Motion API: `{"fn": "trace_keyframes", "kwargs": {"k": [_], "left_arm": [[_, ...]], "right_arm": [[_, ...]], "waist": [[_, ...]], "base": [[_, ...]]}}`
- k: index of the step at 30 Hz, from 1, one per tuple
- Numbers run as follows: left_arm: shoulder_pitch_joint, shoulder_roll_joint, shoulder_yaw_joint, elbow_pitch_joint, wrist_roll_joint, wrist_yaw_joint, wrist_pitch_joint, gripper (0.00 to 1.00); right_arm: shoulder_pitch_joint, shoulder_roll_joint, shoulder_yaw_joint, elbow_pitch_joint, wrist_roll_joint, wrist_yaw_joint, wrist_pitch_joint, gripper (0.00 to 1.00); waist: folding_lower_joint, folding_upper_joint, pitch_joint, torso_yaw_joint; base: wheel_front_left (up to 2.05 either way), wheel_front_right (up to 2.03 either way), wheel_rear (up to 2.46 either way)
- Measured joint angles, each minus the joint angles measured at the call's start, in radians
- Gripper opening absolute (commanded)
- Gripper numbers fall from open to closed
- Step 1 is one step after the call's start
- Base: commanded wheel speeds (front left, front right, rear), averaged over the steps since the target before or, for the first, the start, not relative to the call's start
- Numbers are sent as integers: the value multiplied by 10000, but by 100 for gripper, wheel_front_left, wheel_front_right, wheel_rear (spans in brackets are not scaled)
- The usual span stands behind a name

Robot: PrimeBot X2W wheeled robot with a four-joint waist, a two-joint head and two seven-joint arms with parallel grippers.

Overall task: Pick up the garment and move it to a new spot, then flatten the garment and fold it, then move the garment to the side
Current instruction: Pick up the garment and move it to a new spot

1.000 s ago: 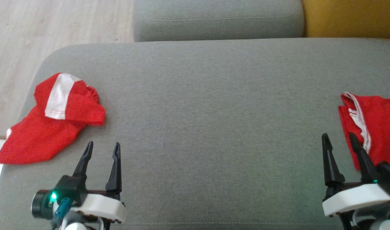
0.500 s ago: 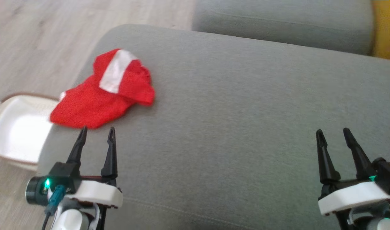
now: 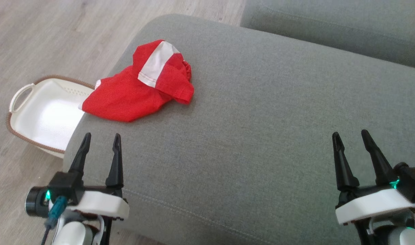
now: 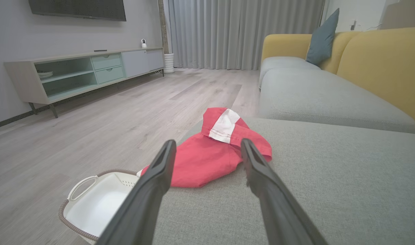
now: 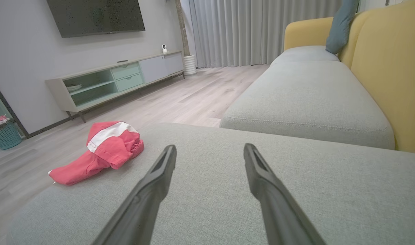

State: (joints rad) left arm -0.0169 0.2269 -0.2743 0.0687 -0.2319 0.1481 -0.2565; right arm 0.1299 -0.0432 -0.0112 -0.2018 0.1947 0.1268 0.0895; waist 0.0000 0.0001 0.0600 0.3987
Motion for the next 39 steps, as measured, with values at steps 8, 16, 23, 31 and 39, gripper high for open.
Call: {"fn": "trace_keyframes", "kwargs": {"k": [8,16,23,31,39], "left_arm": [[-1376,-42,188,830,-466,-541,12,100],[-4287,-44,303,3344,-1129,-1561,366,100],[-6751,-52,341,6577,-1770,-2472,945,100],[-8850,-25,-138,9833,-2566,-2729,2780,100],[-8980,186,-1101,10335,-3041,-2801,2382,0]], "right_arm": [[-396,-2,-21,-385,-274,0,430,100],[-1233,-10,-86,-941,-788,0,907,100],[-1602,-48,-157,-1273,-1041,0,1223,100],[-1821,-240,-98,-1310,-1078,0,1356,100],[-1816,-238,-259,-1302,-961,0,1407,100]], "waist": [[0,0,875,-175],[3,0,2163,-510],[3,0,3312,-884],[1,-1,3730,-1409],[1,-1,3615,-1506]], "base": [[0,0,0],[0,0,0],[0,0,0],[0,0,0],[0,0,0]]}}
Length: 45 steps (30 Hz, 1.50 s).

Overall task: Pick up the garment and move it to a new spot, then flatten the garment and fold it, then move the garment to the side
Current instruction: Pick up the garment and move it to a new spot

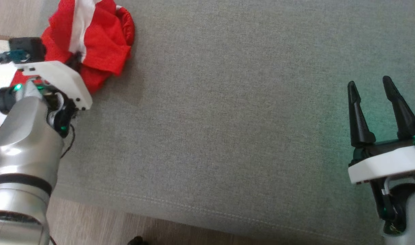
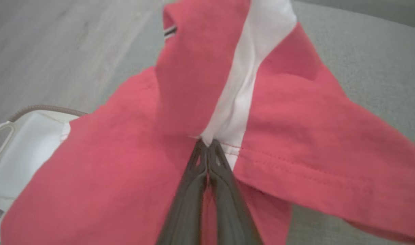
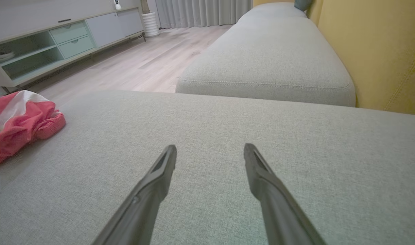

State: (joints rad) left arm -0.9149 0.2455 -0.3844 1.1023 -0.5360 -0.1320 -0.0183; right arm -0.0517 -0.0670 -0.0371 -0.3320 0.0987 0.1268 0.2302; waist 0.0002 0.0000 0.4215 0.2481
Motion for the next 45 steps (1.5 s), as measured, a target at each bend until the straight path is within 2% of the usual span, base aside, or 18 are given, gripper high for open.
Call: {"fn": "trace_keyframes", "kwargs": {"k": [4,9,13,18,22,25,29,33,40,45], "left_arm": [[-44,222,-190,65,364,151,-1630,0],[-59,418,-61,-531,616,686,-2299,0],[525,731,435,-2698,1005,1264,-2311,0],[2366,993,752,-5325,1438,1764,-2359,0],[4080,1024,740,-7202,1567,2209,-2374,0],[4962,993,552,-8403,1565,2382,-2236,0],[5523,861,180,-9311,1561,2435,-1954,0],[5733,316,-460,-9691,1499,2364,-1664,0],[5370,-895,-1783,-9106,1461,1831,-1582,0],[4794,-1432,-2418,-8619,1473,1501,-1595,0]], "right_arm": [[12,12,-40,15,77,0,-105,100],[67,59,-79,169,276,0,-318,100],[340,134,-96,297,453,0,-516,100],[709,199,-90,560,694,0,-742,100],[914,213,-77,639,1018,0,-913,100],[1113,215,-104,713,1210,0,-1028,100],[1141,222,-59,702,1233,0,-1087,100],[1141,222,2,704,1384,0,-1145,100],[1130,226,242,865,1695,0,-1404,100],[1069,226,324,1009,1845,0,-1655,100]], "waist": [[-1,0,-239,50],[-2,0,-784,116],[-2,0,-1345,148],[-3,1,-2070,55],[-3,1,-2505,-300],[-3,1,-2688,-705],[-3,1,-2782,-1214],[-3,1,-2768,-2008],[-3,1,-2498,-3471],[-2,1,-2136,-4443]], "base": [[0,0,0],[0,0,0],[0,0,0],[0,0,0],[0,0,0],[0,0,0],[0,0,0],[0,0,0],[0,0,0],[0,0,0]]}}
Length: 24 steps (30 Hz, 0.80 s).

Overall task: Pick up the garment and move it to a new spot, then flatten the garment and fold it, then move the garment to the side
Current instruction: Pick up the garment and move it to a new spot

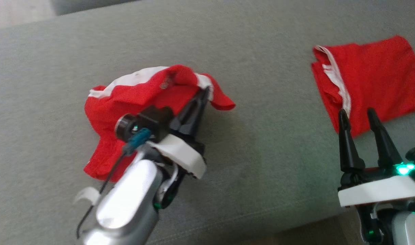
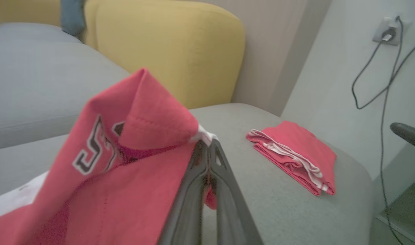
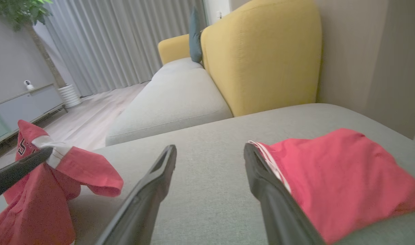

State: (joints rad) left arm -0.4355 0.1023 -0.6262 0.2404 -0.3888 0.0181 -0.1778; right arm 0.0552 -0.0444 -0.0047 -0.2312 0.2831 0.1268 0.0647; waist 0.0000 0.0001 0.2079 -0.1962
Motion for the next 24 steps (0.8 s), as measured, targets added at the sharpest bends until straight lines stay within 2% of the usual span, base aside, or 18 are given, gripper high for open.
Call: {"fn": "trace_keyframes", "kwargs": {"k": [6,7,8,9,13,17,20,24], "left_arm": [[-306,-318,-679,951,-12,-198,105,0],[-306,-322,-767,1170,-13,-249,159,16],[-306,-326,-853,1350,-12,-282,211,63],[-309,-324,-972,1455,-4,-320,192,100],[-365,-366,-1396,1438,328,-355,-61,100],[-373,-251,-1444,742,558,-341,-368,100],[-304,-23,-1377,-15,650,-125,-525,100],[227,393,-836,-784,633,460,-589,100]], "right_arm": [[-32,2,36,284,253,0,-355,100],[-33,2,56,316,255,0,-420,100],[-41,2,73,378,257,0,-487,100],[-61,2,88,476,249,0,-489,100],[-85,2,115,663,150,0,-575,100],[-205,2,142,800,56,0,-571,100],[-302,2,140,821,-69,0,-537,100],[-302,2,125,855,-217,0,-376,100]], "waist": [[2,0,677,-705],[2,0,776,-774],[1,0,866,-828],[2,0,936,-867],[1,0,978,-714],[1,0,839,-299],[1,0,669,71],[1,0,390,572]], "base": [[0,0,0],[0,0,0],[0,0,0],[0,0,0],[0,0,0],[0,0,0],[0,0,0],[0,0,0]]}}
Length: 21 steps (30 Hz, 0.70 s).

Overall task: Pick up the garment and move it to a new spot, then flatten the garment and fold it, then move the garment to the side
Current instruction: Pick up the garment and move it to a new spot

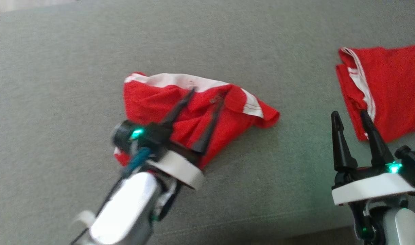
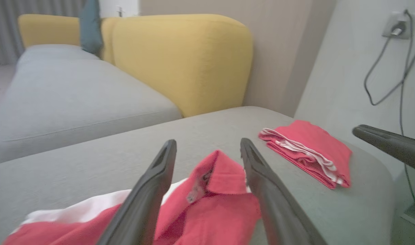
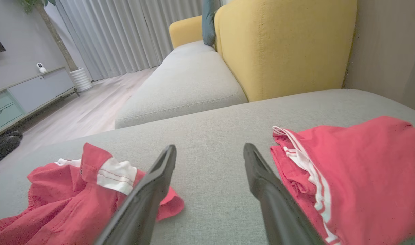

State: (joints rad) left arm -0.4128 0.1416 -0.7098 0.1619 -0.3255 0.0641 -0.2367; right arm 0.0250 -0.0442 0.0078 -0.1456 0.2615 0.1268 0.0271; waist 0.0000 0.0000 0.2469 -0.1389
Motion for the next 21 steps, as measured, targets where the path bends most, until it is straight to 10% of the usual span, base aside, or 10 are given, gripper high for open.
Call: {"fn": "trace_keyframes", "kwargs": {"k": [8,21], "left_arm": [[1132,1001,1789,-608,-499,1137,-113,100],[2836,1985,3091,-380,-1001,1129,-128,100]], "right_arm": [[84,0,-73,29,-328,0,384,100],[698,0,-125,104,-698,0,771,100]], "waist": [[0,0,-715,1059],[-1,0,-1696,1763]], "base": [[0,0,0],[0,0,0]]}}
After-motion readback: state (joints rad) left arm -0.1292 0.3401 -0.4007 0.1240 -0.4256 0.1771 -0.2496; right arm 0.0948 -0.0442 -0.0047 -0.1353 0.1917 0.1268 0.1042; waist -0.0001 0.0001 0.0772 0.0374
